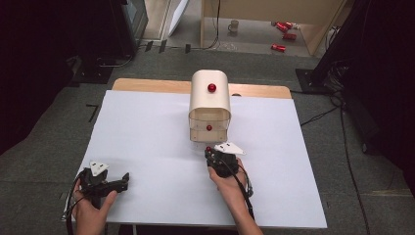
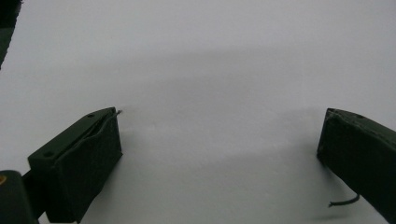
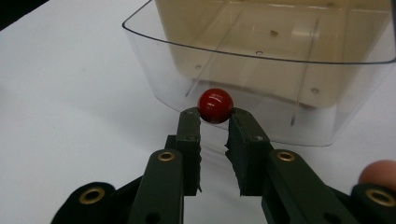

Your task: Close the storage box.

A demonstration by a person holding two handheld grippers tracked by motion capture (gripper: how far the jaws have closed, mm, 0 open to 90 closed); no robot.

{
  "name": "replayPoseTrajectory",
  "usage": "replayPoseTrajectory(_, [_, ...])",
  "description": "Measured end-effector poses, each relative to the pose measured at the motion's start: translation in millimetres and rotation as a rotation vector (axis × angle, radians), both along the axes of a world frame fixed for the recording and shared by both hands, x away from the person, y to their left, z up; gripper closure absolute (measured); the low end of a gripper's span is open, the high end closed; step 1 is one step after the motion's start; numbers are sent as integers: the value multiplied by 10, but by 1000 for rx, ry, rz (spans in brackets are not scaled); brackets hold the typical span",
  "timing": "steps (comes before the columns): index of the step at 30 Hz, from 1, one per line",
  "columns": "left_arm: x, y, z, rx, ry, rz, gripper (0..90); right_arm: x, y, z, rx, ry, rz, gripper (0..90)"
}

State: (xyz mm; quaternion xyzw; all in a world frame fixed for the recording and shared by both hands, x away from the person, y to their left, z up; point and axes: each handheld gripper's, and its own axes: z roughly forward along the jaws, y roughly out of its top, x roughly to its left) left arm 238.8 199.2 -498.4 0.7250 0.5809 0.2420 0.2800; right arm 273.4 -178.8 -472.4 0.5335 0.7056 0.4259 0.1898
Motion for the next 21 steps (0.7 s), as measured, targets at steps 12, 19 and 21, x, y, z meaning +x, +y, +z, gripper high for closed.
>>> replayPoseTrajectory(12, [0, 0, 0, 0, -1, 0, 0, 122, 8, 14, -4, -7, -10, 758])
replayPoseTrajectory(19, [0, 0, 0, 0, -1, 0, 0, 185, 11, 10, -2, -11, -17, 758])
replayPoseTrajectory(21, [0, 0, 0, 0, 0, 0, 0, 202, 10, 8, 0, -12, -20, 757])
